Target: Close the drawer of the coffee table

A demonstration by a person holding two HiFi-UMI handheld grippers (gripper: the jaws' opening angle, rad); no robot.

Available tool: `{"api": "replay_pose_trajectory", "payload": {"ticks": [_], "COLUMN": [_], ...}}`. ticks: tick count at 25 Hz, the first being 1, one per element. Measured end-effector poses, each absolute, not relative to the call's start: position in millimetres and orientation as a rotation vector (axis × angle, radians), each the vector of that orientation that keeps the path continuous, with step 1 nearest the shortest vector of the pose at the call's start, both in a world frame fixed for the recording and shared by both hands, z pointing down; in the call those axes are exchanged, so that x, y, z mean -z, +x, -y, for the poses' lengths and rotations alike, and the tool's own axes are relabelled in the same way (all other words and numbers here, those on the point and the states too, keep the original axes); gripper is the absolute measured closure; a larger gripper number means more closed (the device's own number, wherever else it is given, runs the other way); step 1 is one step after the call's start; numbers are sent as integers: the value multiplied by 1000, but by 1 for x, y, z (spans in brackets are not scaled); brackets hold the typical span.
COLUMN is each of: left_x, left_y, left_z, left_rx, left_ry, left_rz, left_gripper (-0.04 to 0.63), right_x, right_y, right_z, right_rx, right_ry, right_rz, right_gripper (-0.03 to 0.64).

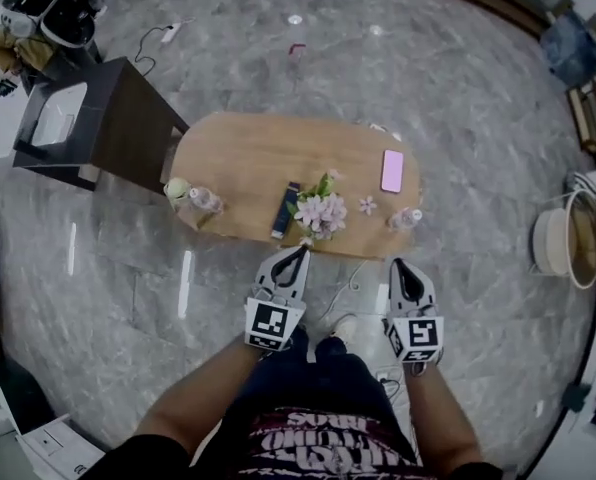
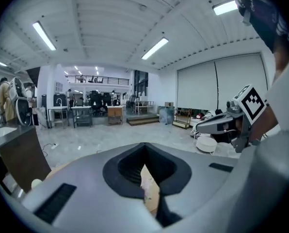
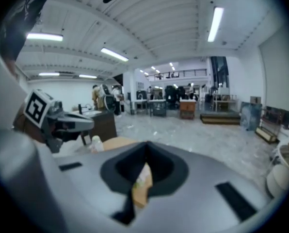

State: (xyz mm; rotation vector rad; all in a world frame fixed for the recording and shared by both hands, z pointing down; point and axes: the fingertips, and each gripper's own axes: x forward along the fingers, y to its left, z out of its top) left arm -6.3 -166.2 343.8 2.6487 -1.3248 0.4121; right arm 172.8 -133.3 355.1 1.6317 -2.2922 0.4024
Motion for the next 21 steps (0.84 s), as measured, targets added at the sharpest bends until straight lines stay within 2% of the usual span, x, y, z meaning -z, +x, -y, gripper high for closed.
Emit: {"api": "replay_pose_trajectory", "payload": {"ticks": [8,21], "left_x": [-275,-188], "left_y": [-4,-6], "left_z": [177,227], "left_rx": [-345,-187], "left_ry": [2708,2878], "left_rz": [1362,1405], "left_gripper": [572,572], "right_x": [-294,-231], "right_y": [138,136], "right_z": [141,180], "right_rx": [-330,-179], "right_ry": [1645,1726], "right_rz": [2391,2429], "right_gripper": [583,583]}}
